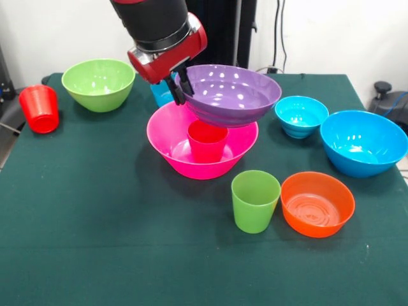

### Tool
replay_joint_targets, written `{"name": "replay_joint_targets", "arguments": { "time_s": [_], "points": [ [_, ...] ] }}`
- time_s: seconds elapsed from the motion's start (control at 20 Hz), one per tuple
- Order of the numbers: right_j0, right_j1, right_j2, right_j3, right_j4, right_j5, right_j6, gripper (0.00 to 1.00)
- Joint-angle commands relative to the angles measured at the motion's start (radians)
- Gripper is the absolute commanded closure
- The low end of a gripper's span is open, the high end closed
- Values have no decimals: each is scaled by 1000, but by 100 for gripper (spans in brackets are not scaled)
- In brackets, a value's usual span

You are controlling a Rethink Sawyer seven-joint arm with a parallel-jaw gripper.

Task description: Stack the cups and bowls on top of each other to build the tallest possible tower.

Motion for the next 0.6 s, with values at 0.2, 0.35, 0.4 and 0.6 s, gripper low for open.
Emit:
{"name": "replay_joint_targets", "arguments": {
  "time_s": [0.2, 0.35, 0.4, 0.6],
  "points": [
    [30, 87, -58, -112, -118, 57, -372, 100],
    [28, 93, -62, -115, -122, 75, -376, 100],
    [28, 92, -64, -113, -124, 81, -375, 100],
    [30, 99, -68, -118, -130, 97, -374, 100]
  ]
}}
